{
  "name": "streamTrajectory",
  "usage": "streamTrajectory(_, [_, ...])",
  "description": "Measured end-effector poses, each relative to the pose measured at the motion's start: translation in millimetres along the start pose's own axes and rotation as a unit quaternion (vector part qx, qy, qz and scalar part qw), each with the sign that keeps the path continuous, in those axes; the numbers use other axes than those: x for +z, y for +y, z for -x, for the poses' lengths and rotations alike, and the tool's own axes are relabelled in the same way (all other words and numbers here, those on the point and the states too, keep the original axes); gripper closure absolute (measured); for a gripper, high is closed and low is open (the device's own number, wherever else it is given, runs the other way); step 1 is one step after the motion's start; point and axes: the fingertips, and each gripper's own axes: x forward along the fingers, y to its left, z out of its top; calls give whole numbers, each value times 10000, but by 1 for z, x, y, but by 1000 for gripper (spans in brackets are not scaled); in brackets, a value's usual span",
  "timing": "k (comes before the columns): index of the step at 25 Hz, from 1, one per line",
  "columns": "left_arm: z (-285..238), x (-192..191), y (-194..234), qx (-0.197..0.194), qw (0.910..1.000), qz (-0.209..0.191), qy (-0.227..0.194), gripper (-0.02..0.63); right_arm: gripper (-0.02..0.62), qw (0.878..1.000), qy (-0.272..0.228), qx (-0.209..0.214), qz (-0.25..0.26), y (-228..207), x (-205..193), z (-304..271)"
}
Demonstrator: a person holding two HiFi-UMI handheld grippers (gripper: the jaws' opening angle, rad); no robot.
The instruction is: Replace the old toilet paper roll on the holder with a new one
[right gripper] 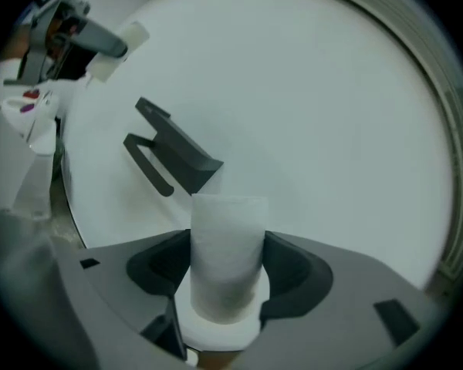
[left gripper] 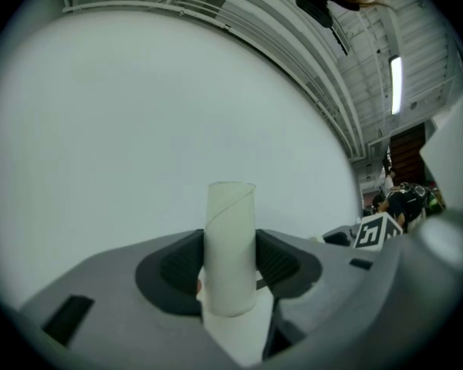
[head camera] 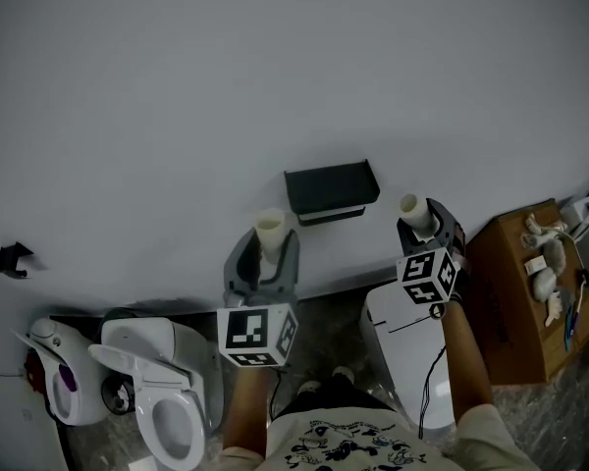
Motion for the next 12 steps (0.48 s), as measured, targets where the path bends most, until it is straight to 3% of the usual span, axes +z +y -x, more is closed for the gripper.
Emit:
streamTrajectory(4, [3,2,9,70,9999,-82,12,400,299,9884,139,-128,1504,9,1,-19])
streamTrajectory(9, [4,1,15,91,9998,-162,46,400,299,9458,281,-317,3220,24,-1,-36])
streamTrajectory(12, [5,-2,17,109,9998,-147,105,400,299,9222,323,-365,3837,31,-3,-45])
